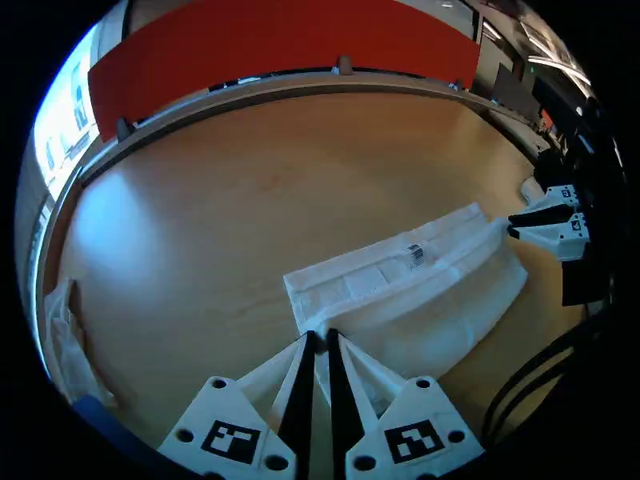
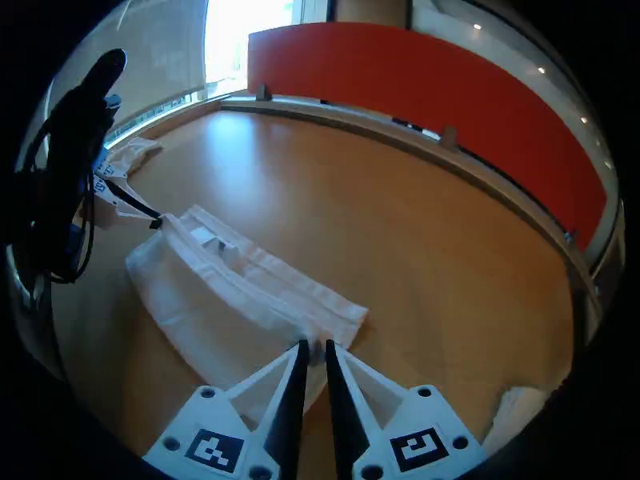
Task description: Fold towel
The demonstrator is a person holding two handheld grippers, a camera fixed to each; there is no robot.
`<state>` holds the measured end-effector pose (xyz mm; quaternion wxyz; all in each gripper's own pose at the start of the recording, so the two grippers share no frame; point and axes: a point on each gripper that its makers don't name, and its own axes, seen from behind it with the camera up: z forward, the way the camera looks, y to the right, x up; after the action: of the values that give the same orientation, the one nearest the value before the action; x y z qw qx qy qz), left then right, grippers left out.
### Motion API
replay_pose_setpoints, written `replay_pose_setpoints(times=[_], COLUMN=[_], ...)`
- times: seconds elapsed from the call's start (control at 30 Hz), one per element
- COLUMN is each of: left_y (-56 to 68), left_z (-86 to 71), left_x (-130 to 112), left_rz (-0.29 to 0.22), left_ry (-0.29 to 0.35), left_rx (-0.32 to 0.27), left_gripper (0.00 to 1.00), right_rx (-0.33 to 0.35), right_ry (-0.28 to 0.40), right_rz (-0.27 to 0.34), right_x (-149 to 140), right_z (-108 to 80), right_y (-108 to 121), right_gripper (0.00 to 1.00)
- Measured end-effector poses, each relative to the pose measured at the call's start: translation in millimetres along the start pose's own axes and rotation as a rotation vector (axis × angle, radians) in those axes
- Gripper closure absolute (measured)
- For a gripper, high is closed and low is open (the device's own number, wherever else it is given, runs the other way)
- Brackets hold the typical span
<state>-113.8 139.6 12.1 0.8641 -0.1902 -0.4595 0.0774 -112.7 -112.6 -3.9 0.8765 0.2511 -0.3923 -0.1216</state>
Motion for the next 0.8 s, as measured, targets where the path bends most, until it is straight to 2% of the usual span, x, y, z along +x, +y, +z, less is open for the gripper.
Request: replay_pose_setpoints(times=[0.13, 0.4, 0.6, 0.8], left_y=[-1.1, -9.6, -16.8, -25.1], left_z=[4.8, 11.6, 14.2, 13.2], left_x=[-1, -1, 1, 2], left_rz=[0.007, 0.020, 0.021, -0.011], left_ry=[-0.004, -0.009, -0.009, -0.002], left_rx=[0.006, 0.044, 0.074, 0.093], left_gripper=[0.87, 0.76, 0.53, 0.26], right_rx=[-0.009, -0.031, -0.056, -0.087], right_ry=[-0.005, -0.014, -0.013, -0.005], right_rz=[0.003, 0.008, 0.005, 0.002], right_x=[-2, -4, -3, -1], right_z=[4.3, 14.1, 16.3, 14.7], right_y=[3, 7, 13, 22], right_gripper=[0.81, 0.75, 0.62, 0.34])
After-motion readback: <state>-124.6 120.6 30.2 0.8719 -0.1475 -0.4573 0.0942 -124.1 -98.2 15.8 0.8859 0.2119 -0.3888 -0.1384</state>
